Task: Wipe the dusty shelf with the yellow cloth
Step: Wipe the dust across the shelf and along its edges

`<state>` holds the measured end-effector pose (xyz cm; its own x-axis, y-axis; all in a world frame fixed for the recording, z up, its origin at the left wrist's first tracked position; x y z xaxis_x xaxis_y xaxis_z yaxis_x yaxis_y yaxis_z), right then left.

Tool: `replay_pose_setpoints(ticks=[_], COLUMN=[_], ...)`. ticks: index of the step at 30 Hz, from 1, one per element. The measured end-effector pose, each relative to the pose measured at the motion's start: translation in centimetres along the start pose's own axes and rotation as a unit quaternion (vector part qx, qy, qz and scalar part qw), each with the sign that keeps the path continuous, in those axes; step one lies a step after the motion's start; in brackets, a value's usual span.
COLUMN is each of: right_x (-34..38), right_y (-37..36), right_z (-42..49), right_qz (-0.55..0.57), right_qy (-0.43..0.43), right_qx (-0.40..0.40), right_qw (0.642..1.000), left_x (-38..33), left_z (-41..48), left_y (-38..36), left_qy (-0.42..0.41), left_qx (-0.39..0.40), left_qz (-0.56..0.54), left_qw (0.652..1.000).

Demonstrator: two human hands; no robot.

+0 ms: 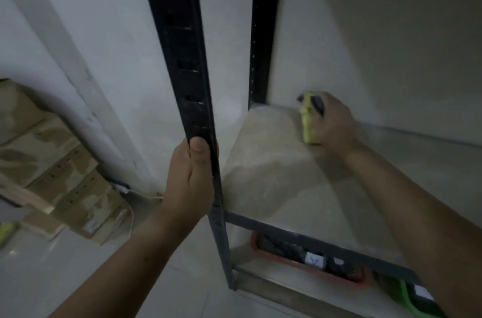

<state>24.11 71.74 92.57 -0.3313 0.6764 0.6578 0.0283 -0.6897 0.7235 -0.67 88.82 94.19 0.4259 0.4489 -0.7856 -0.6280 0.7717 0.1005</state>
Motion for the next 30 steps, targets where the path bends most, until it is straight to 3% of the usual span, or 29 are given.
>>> replay_pose_setpoints(ticks=[2, 4, 9, 14, 17, 19, 23, 26, 30], right_x=[-2.2, -0.5, 8.2, 8.1, 6.5, 4.4, -4.7, -9.8, -6.7], right_y=[-0.6, -3.0, -11.3, -8.4, -5.5, -2.3, 6.6, 7.4, 3.1], right_z=[0.9, 0.5, -1.3, -4.3, -7.6, -7.5, -3.3, -3.8, -8.1], right_qz=[-0.120, -0.171, -0.138, -0.079, -0.023, 0.000, -0.084, -0.164, -0.128], right_qy=[-0.051, -0.047, 0.049, 0.144, 0.169, 0.157, 0.022, -0.071, -0.044], right_qx=[-0.003, -0.007, 0.080, 0.267, 0.332, 0.284, 0.047, 0.043, 0.022], right_qw=[0.991, 0.984, 0.986, 0.950, 0.928, 0.946, 0.995, 0.983, 0.991], left_x=[-0.1, -0.2, -0.2, -0.7, -0.7, -0.5, -0.4, -0.1, 0.1], left_z=[0.0, 0.0, 0.0, -0.1, -0.3, -0.3, 0.0, 0.0, 0.1], left_y=[-0.1, -0.1, 0.2, -0.1, -0.5, -0.5, -0.5, -0.5, -0.3], left_qy=[-0.001, -0.007, -0.005, 0.005, 0.005, 0.005, -0.006, -0.020, -0.027], left_qx=[0.003, 0.006, -0.002, 0.004, 0.014, 0.018, 0.015, 0.017, 0.011], left_qz=[0.016, 0.037, 0.048, 0.035, 0.033, 0.034, 0.020, 0.022, 0.012], left_qw=[1.000, 0.999, 0.999, 0.999, 0.999, 0.999, 1.000, 0.999, 1.000])
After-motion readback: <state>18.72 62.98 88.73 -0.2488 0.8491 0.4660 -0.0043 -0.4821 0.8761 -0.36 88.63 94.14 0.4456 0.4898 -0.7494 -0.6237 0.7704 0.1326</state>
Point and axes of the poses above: each hand's wrist, its own z-axis towards the middle knuckle, its own y-axis out of the back of the hand, x = y × z, the point moved 8 cm from there along z, towards the middle knuckle, and after that the axes turned 10 degrees about -y, right-handed, at the moved point
